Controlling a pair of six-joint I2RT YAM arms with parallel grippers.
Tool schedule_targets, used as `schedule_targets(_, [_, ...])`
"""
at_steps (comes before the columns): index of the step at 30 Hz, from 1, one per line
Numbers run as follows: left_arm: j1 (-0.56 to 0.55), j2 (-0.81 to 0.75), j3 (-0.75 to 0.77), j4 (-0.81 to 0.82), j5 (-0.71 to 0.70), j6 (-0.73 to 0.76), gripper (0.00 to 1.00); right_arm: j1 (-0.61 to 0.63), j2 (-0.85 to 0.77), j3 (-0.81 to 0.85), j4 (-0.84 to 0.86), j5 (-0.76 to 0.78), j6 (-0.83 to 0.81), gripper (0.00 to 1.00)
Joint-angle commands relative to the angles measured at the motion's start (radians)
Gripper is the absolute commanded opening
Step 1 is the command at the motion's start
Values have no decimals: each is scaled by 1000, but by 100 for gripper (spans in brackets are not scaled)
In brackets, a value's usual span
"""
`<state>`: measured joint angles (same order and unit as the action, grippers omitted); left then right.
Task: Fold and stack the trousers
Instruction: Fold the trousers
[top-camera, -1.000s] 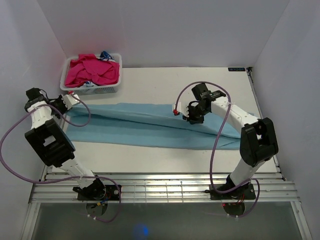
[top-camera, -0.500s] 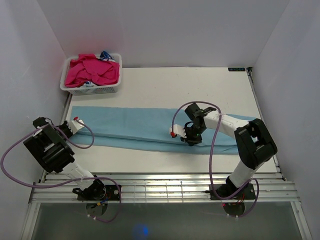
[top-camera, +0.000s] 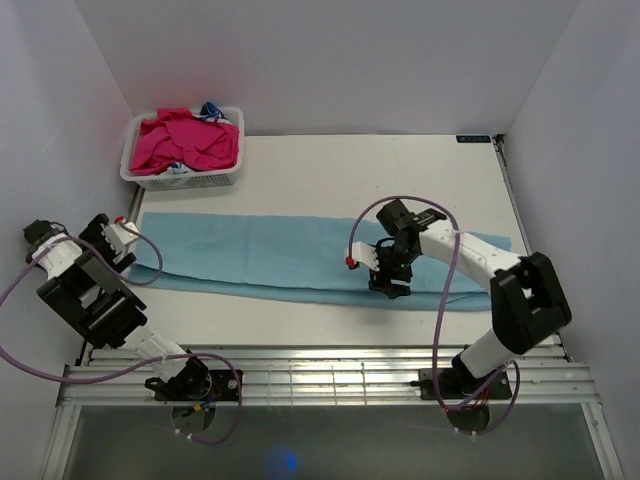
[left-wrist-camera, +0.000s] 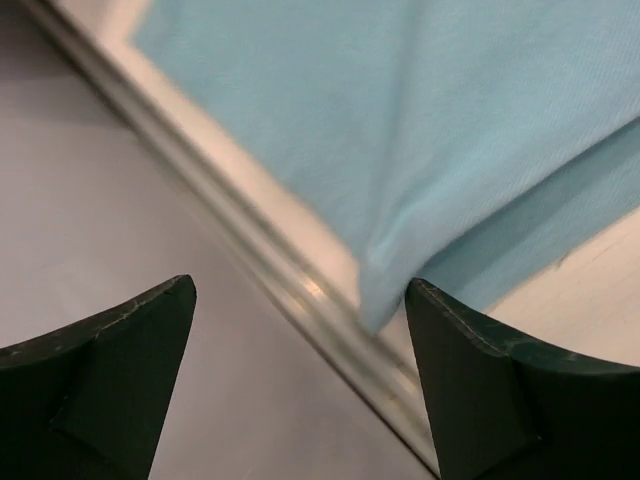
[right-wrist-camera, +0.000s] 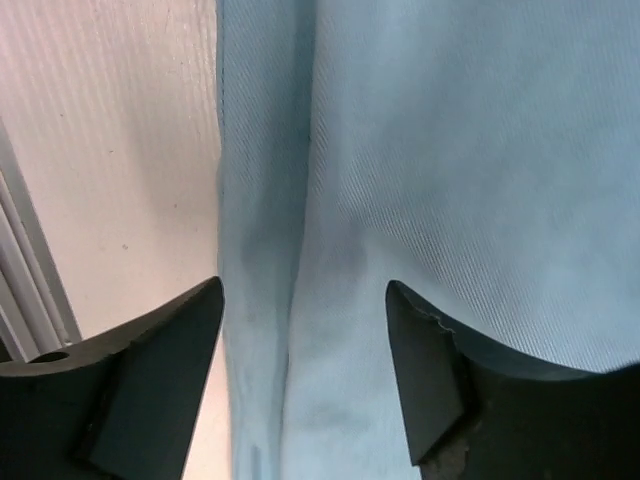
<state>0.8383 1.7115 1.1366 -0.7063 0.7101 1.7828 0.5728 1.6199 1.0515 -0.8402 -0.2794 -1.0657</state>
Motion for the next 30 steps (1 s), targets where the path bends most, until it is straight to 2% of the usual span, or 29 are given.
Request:
schedule_targets(1, [4, -140, 194, -415, 233, 174, 98, -36, -206, 70, -88, 8, 42, 76])
schedule_targets(2, [-17, -162, 207, -461, 242, 197, 98, -51, -236, 71, -94, 9, 49, 77])
schedule_targets(4, [-97, -220, 206, -478, 244, 135, 98, -135, -284, 70, -115, 16, 46, 76])
schedule_targets(5, [-201, -281, 195, -481, 243, 59, 98, -177, -317, 67, -144, 16, 39, 75])
schedule_targets(6, [-264, -311, 157, -479, 232, 28, 98, -232, -325, 67, -170, 10, 23, 72])
schedule_targets(7, [-324, -343, 131, -466, 229, -15, 97, -358, -334, 67, -197, -1, -29, 65])
schedule_targets(8, [-472, -401, 102, -388, 226, -89, 96, -420, -336, 61, -244, 5, -61, 61])
schedule_targets(9, [-558, -423, 38, -325, 203, -305, 95, -486, -339, 55, -263, 23, -98, 58])
schedule_targets(10, [-634, -440, 5, -265, 186, -415, 93, -619, -351, 48, -279, 29, -147, 53])
schedule_targets(11, [-772, -447, -23, -180, 178, -498, 92, -672, -359, 27, -289, 39, -249, 51])
schedule_targets(13, [-908, -444, -89, -103, 149, -691, 91, -799, -379, -5, -261, 69, -334, 50])
schedule_targets(14, [-1020, -438, -110, 15, 123, -782, 91, -827, -377, -37, -251, 83, -405, 50])
schedule_targets(15, [-1066, -406, -127, 49, 99, -897, 90, -849, -374, -50, -226, 100, -433, 50])
schedule_targets(17, [-1181, -359, -123, 106, 89, -971, 90, -895, -350, -70, -205, 109, -483, 50])
schedule_targets(19, [-1246, -276, -94, 158, 46, -1125, 90, -904, -316, -96, -142, 143, -491, 52])
schedule_targets(23, [-1370, -130, -14, 186, -9, -1259, 87, -904, -259, -119, -57, 181, -508, 55])
schedule_targets(30, [-1383, -24, 32, 220, -34, -1333, 87, -904, -275, -221, 94, 259, -557, 59])
